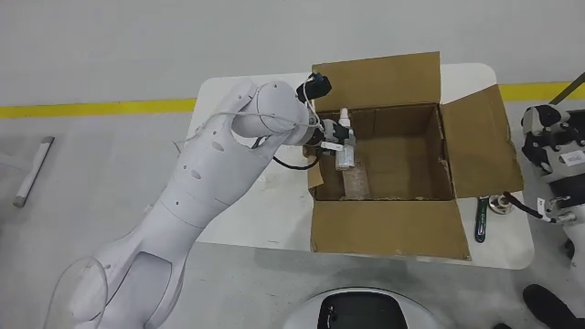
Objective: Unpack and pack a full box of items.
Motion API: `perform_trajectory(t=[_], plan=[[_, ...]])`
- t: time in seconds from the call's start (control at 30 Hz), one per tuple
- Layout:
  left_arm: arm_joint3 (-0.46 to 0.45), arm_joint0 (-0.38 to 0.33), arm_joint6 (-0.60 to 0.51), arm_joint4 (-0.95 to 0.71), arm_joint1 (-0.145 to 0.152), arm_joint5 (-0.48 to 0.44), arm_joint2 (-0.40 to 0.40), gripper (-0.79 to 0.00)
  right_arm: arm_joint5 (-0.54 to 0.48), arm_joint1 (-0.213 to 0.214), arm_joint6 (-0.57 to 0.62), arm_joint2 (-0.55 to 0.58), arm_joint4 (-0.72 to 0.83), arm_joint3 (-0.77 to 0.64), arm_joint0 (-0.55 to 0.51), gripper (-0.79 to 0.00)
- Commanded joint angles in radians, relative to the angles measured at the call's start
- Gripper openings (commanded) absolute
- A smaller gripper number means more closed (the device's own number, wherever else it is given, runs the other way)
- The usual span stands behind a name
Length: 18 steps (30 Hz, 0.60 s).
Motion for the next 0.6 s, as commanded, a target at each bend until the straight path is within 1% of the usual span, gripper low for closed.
perform_trajectory(t=[0.0, 0.1, 0.17, 0.27, 0.4, 0.57], plan=[[0.001, 0.011, 0.005, -0.011, 0.003, -0.003, -0.013, -0.785, 0.0, 0.0, 0.0, 0.001, 0.001, 0.002, 0.001, -0.742], [0.003, 0.023, 0.016, -0.013, 0.007, -0.019, -0.03, -0.785, -0.004, 0.0, 0.002, 0.002, -0.001, 0.003, 0.003, -0.736], [-0.004, 0.034, 0.031, -0.04, 0.007, -0.052, -0.047, -0.785, -0.004, 0.0, 0.002, 0.001, 0.0, 0.004, 0.004, -0.736], [-0.019, 0.04, 0.046, -0.092, -0.001, -0.097, -0.061, -0.785, -0.005, -0.001, 0.002, -0.002, -0.002, 0.005, 0.009, -0.739], [-0.03, 0.016, 0.043, -0.097, -0.023, -0.139, -0.027, -0.785, -0.005, -0.001, 0.004, -0.007, -0.005, 0.007, 0.016, -0.73], [0.021, -0.018, 0.03, -0.107, -0.059, -0.163, 0.027, -0.785, 0.001, -0.001, 0.005, -0.011, -0.001, 0.003, 0.026, -0.727]])
